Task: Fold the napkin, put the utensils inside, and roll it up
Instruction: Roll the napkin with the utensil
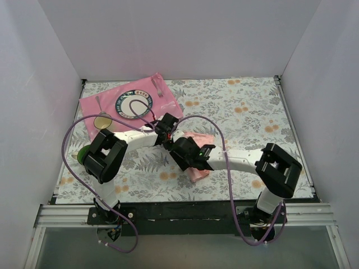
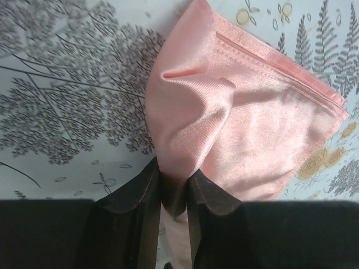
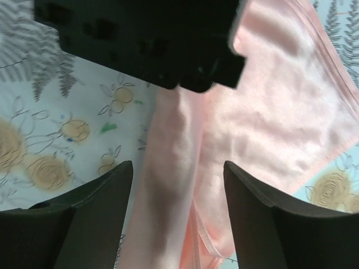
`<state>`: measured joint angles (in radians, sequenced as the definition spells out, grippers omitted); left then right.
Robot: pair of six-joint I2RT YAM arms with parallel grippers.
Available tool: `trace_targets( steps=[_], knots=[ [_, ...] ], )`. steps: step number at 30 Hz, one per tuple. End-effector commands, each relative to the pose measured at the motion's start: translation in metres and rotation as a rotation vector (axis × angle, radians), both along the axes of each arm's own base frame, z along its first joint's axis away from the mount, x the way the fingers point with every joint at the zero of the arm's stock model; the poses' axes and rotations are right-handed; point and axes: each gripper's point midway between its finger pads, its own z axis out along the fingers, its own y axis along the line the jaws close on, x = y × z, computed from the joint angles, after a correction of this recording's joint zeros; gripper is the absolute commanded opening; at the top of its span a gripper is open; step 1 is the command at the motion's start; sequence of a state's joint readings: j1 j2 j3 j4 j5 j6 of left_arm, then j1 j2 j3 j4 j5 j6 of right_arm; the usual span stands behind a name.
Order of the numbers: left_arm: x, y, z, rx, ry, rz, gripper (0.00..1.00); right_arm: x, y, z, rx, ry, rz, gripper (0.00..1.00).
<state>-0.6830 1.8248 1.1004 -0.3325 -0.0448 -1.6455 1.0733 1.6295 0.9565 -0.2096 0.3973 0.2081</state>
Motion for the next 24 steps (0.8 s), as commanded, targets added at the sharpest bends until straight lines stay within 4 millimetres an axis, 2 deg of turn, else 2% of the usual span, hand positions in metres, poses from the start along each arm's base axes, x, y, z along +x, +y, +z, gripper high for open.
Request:
trace_targets(
  steps=[1,2,4,10,11,13,14,15,17,18,20,21,22,24],
  knots=[
    [-0.017,-0.002,0.001,0.026,0.011,-0.036,0.14,0.02,0.01,0.0,-0.109,-0.107,-0.05,0.72],
    [-0.018,-0.002,0.001,0.026,0.011,-0.036,0.14,0.019,0.009,-0.009,-0.135,-0.094,-0.051,0.71],
    [-0.018,0.0,0.002,0.027,0.008,-0.034,0.14,0.018,0.009,-0.014,-0.14,-0.088,-0.052,0.68],
    [-0.021,-0.001,0.004,0.012,0.014,-0.033,0.13,0.008,0.017,-0.018,-0.025,-0.038,-0.034,0.56],
    [-0.021,-0.001,0.005,0.01,0.01,-0.032,0.13,0.004,0.011,-0.025,-0.029,-0.022,-0.032,0.54],
    [-0.02,-0.001,0.006,0.01,0.006,-0.032,0.13,0.005,0.009,-0.026,0.004,-0.004,-0.036,0.46],
    [-0.021,0.0,0.007,0.009,0.005,-0.032,0.13,0.002,0.002,-0.033,0.005,0.016,-0.036,0.43],
    [-0.02,-0.001,0.009,0.002,0.001,-0.032,0.13,0.007,-0.002,-0.034,0.032,0.026,-0.046,0.4],
    [-0.02,-0.002,0.012,-0.002,-0.006,-0.039,0.13,0.004,-0.002,-0.033,0.087,0.071,-0.022,0.27],
    [-0.019,-0.001,0.015,-0.002,-0.016,-0.042,0.15,0.001,-0.008,-0.039,0.105,0.106,-0.011,0.21],
    [-0.018,-0.001,0.02,-0.003,-0.032,-0.05,0.21,0.003,-0.004,-0.032,0.168,0.106,0.038,0.14],
    [-0.018,0.003,0.021,0.01,-0.042,-0.049,0.28,-0.001,-0.007,-0.034,0.201,0.15,0.059,0.11],
    [-0.016,0.003,0.03,-0.002,-0.067,-0.047,0.43,0.0,-0.005,-0.03,0.239,0.16,0.081,0.1],
    [-0.016,0.005,0.037,-0.004,-0.099,-0.05,0.55,-0.002,-0.005,-0.027,0.335,0.251,0.126,0.08]
  ],
)
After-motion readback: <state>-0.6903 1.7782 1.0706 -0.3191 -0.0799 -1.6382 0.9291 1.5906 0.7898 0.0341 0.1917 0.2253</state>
